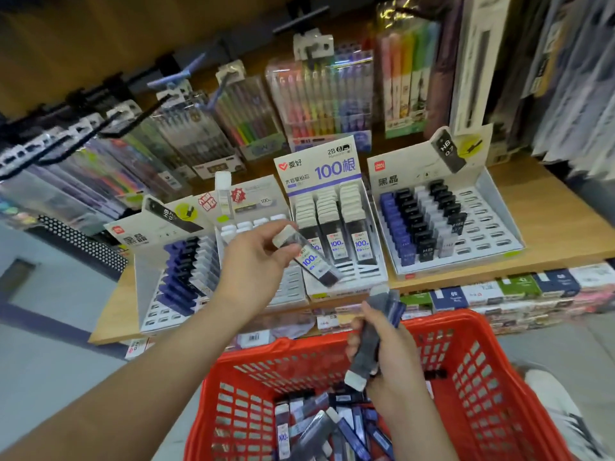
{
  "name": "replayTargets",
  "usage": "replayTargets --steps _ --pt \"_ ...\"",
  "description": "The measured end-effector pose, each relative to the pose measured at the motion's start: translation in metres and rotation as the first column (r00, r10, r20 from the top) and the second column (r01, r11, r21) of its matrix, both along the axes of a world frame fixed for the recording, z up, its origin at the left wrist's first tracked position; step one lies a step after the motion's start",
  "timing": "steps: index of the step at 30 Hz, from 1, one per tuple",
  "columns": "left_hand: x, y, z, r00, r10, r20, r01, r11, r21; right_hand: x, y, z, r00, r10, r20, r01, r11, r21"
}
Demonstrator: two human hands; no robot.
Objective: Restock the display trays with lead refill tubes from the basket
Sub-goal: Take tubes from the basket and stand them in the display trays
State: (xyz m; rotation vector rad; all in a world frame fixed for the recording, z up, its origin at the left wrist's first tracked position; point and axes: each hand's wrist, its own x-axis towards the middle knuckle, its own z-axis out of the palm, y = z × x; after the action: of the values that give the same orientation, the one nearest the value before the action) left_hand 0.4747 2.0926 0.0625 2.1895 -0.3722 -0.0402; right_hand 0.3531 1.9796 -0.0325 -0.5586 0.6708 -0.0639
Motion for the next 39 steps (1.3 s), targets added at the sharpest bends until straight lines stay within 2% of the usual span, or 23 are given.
replayTargets --steps 3,6,10,14,19,21,24,26,31,33,35,37,39 --pt "0.016 -0.018 -0.016 0.995 -0.018 0.097 0.006 0.992 0.126 -0.003 -0.007 -0.003 0.998 -0.066 0.012 0.061 0.969 0.24" --pt "0.022 -0.03 -0.028 0.986 -0.045 0.16 0.007 0.972 0.235 -0.003 -0.011 -0.004 0.995 -0.091 0.047 0.072 0.95 0.303" --pt "0.026 -0.037 -0.034 0.977 -0.079 0.2 0.021 0.961 0.277 -0.001 -0.017 -0.005 0.994 -0.106 0.009 0.1 0.957 0.272" --pt "0.026 -0.038 -0.034 0.975 -0.154 0.163 0.099 0.948 0.301 -0.005 -0.023 -0.003 0.993 -0.122 0.009 0.115 0.956 0.272" --pt "0.028 -0.046 -0.042 0.921 -0.31 0.235 0.182 0.878 0.442 -0.008 -0.026 0.0 0.99 -0.139 0.001 0.134 0.955 0.265" --pt "0.028 -0.048 -0.044 0.915 -0.288 0.283 0.139 0.882 0.45 -0.009 -0.028 0.0 0.99 -0.137 0.022 0.127 0.958 0.257" --pt "0.029 -0.052 -0.041 0.94 -0.147 0.308 0.028 0.932 0.36 -0.011 -0.031 0.003 0.991 -0.129 0.042 0.117 0.968 0.22" --pt "0.031 -0.054 -0.041 0.948 -0.087 0.305 -0.015 0.948 0.317 -0.012 -0.031 0.002 0.992 -0.125 0.022 0.12 0.982 0.147" --pt "0.029 -0.056 -0.039 0.933 -0.033 0.358 -0.09 0.942 0.323 -0.009 -0.03 -0.003 0.992 -0.123 -0.026 0.122 0.992 -0.018" --pt "0.014 -0.058 -0.034 0.967 -0.015 0.255 -0.054 0.964 0.26 -0.007 -0.031 0.0 0.993 -0.115 -0.036 0.113 0.993 -0.04" --pt "-0.011 -0.06 -0.031 0.996 -0.076 -0.046 0.082 0.987 0.138 -0.007 -0.031 0.004 0.996 -0.084 -0.006 0.084 0.994 -0.074" --pt "-0.032 -0.06 -0.03 0.924 -0.154 -0.351 0.157 0.987 -0.021 -0.009 -0.031 0.009 0.999 -0.028 0.033 0.031 0.996 -0.088" --pt "-0.04 -0.052 -0.028 0.805 -0.236 -0.545 0.138 0.967 -0.215 -0.011 -0.031 0.011 0.996 0.039 0.078 -0.035 0.998 -0.061"
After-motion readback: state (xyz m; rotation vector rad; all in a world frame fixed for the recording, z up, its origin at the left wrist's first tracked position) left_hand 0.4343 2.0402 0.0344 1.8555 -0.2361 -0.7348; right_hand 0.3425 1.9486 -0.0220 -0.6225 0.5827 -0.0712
